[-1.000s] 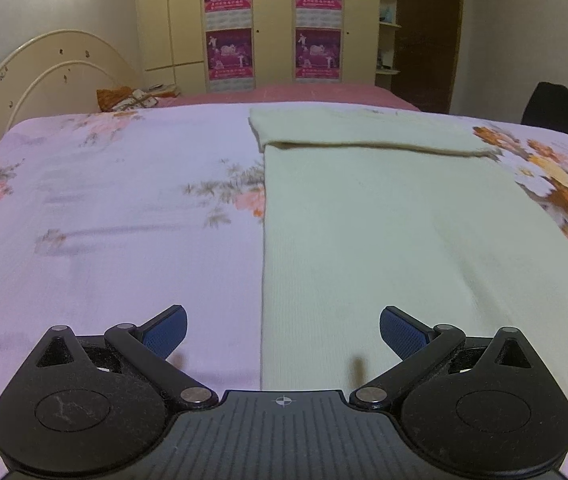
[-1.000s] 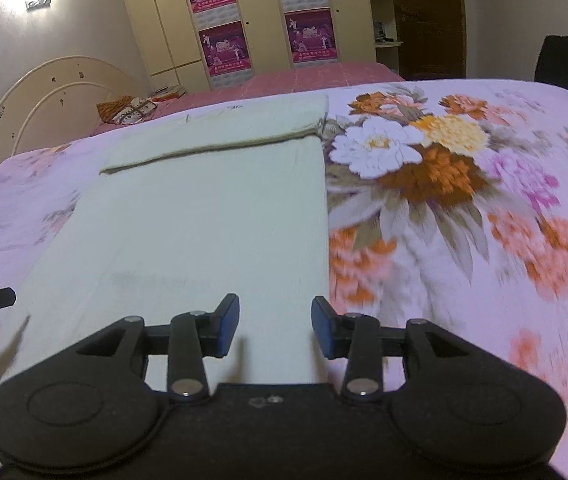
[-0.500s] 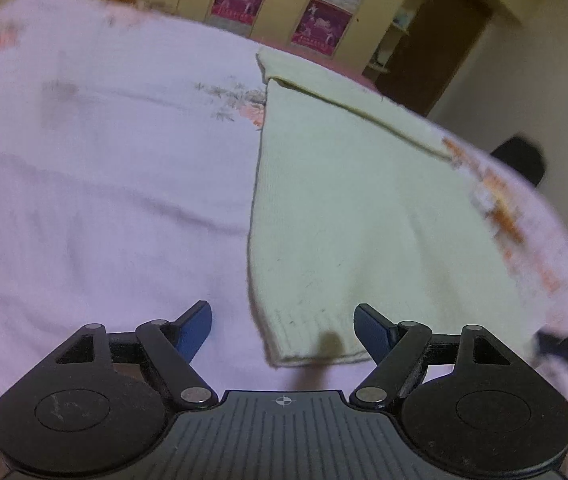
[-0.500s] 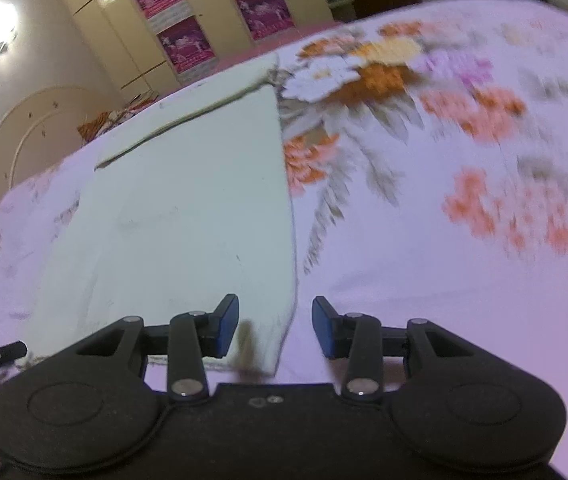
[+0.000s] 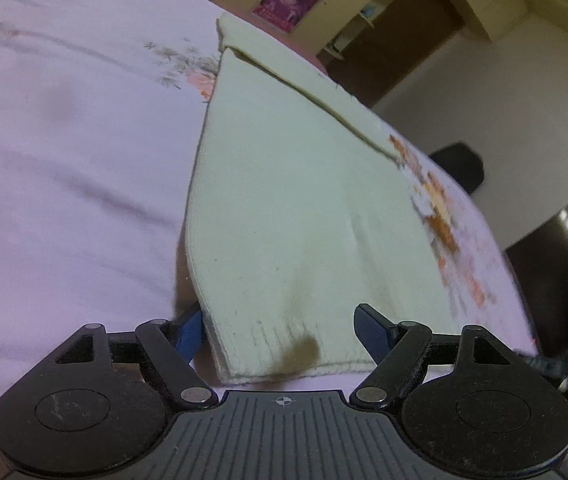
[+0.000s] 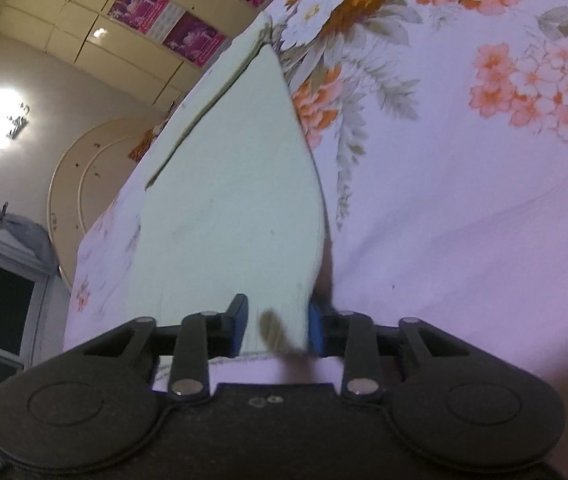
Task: Fold small clothes
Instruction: 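Grasp the ribbed hem with both tools and lift it toward the collar, then carry the hem over the sweater and lay it near the collar with both tools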
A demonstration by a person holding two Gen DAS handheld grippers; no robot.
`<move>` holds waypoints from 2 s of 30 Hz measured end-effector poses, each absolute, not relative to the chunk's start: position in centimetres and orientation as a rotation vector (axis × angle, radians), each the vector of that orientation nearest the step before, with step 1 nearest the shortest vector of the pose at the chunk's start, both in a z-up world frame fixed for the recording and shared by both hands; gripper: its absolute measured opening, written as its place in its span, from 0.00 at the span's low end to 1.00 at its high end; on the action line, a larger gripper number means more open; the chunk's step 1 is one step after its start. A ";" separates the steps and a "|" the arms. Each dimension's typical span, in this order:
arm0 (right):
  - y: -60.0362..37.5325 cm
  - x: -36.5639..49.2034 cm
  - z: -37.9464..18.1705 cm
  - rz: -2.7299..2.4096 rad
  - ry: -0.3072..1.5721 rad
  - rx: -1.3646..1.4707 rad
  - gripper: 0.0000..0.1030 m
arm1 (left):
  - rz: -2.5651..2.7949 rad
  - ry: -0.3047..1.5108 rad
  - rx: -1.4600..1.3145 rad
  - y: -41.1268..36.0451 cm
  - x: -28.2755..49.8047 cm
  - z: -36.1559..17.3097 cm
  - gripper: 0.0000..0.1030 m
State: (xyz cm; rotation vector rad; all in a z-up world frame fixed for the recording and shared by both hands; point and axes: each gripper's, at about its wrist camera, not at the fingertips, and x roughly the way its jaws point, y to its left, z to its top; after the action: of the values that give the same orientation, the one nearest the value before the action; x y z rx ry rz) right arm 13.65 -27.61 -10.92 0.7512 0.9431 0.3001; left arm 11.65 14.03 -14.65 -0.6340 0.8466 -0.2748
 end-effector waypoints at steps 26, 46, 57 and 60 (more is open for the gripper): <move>-27.9 13.1 -9.7 0.306 0.872 0.650 0.05 | -0.083 0.782 -0.709 15.4 9.8 -15.0 0.04; -26.3 27.3 -0.7 0.352 0.688 0.567 0.05 | -0.121 0.592 -0.770 17.1 25.5 -6.0 0.04; -26.1 42.8 -1.2 0.369 0.706 0.574 0.05 | -0.064 0.628 -0.739 17.0 42.9 -7.1 0.04; -26.2 46.8 -2.8 0.358 0.733 0.573 0.05 | -0.043 0.644 -0.722 17.2 46.5 -8.0 0.04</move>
State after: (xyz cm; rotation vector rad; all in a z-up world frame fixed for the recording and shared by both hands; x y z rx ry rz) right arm 46.76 -26.20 -2.82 0.5730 0.7330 0.3581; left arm 46.50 17.18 -7.96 -0.7224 0.6436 -0.0435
